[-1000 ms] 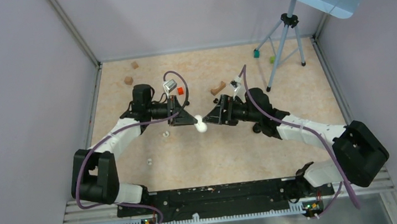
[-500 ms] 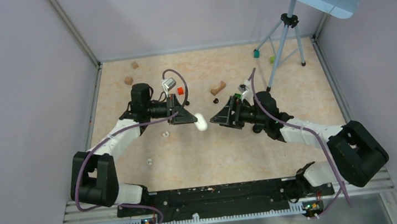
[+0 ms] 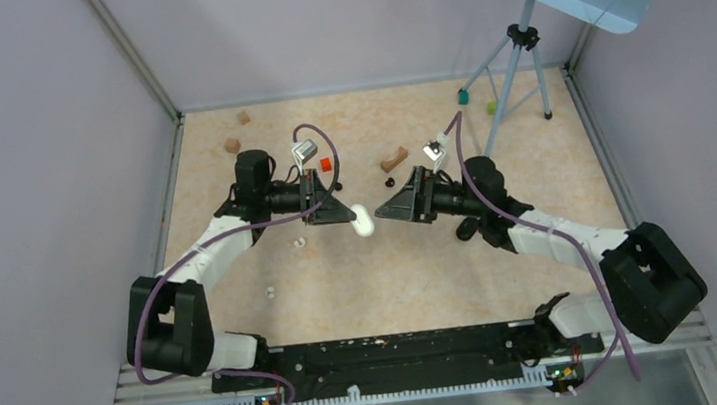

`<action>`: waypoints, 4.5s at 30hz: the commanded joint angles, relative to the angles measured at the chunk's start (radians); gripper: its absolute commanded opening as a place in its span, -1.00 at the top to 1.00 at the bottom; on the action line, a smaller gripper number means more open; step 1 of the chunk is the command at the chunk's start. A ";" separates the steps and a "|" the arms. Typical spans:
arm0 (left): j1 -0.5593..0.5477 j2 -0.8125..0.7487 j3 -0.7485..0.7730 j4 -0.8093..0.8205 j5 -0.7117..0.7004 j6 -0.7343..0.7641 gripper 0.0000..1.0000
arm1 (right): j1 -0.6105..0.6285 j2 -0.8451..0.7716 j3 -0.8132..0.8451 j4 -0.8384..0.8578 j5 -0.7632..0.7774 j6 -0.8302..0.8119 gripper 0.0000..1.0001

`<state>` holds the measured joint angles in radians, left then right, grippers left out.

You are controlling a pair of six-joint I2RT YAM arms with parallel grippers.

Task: Insert the wireless bluetooth earbuds into the charging case
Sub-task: Open the charging case to the charging case, then pass from the left arm to the right, then pass from the right arm to the left

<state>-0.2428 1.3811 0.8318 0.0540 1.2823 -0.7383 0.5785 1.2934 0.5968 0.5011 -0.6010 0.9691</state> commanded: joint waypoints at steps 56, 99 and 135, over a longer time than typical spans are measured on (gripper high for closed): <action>-0.003 -0.082 -0.010 0.101 0.065 -0.023 1.00 | -0.023 0.099 0.032 0.318 -0.164 0.139 -0.65; -0.004 -0.079 -0.031 0.125 0.052 -0.057 1.00 | 0.025 0.299 0.068 0.615 -0.252 0.305 0.78; -0.160 -0.016 0.107 -0.296 -0.602 0.026 -0.83 | 0.211 0.156 0.498 -0.886 0.721 -0.329 1.00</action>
<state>-0.3847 1.3613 0.9516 -0.2852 0.7925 -0.6613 0.7784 1.4536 1.0409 -0.3470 0.0555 0.6628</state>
